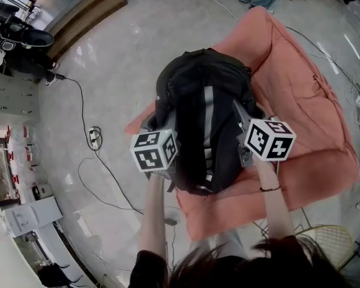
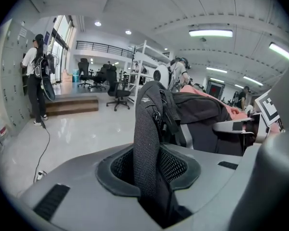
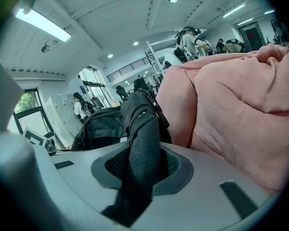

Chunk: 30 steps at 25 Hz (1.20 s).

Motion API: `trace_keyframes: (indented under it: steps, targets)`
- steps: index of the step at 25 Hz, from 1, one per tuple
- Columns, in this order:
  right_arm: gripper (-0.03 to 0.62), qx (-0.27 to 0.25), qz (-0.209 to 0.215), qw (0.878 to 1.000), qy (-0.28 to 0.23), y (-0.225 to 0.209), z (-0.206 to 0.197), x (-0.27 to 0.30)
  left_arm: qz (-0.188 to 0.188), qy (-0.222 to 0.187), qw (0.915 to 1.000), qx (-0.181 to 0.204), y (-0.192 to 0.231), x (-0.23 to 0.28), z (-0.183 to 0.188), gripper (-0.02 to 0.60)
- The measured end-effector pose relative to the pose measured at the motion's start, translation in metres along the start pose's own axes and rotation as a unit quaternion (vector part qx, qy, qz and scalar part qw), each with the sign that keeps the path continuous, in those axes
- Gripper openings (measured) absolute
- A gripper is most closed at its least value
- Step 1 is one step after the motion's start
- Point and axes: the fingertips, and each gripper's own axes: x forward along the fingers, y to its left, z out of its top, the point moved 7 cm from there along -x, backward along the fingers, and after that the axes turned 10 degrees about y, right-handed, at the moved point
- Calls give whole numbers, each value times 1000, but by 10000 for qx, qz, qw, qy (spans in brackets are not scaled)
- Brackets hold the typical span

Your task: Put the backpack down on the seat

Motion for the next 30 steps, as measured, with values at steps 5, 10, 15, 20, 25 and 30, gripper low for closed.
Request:
trace_keyframes:
  steps: [5, 10, 15, 20, 25, 30]
  targets:
    - [98, -41, -88, 10000, -5, -5, 0, 9, 197, -18, 9998, 23, 2, 10, -1, 121]
    - [130, -75, -147, 9999, -35, -11, 8, 24, 371, 12, 9993, -23, 10, 25, 7, 141]
    - [167, -89, -212, 9997, -55, -5, 10, 33, 473, 60, 9988, -72, 22, 29, 9, 162]
    - [198, -134, -228, 9996, -76, -3, 13, 32, 557, 66, 9983, -145, 19, 29, 11, 206]
    - [228, 1, -301, 9994, -189, 1, 13, 30, 564, 83, 9982, -185, 17, 29, 9, 286]
    - [236, 166, -268, 9990, -317, -1, 15, 24, 753, 58, 9967, -298, 22, 20, 4, 319]
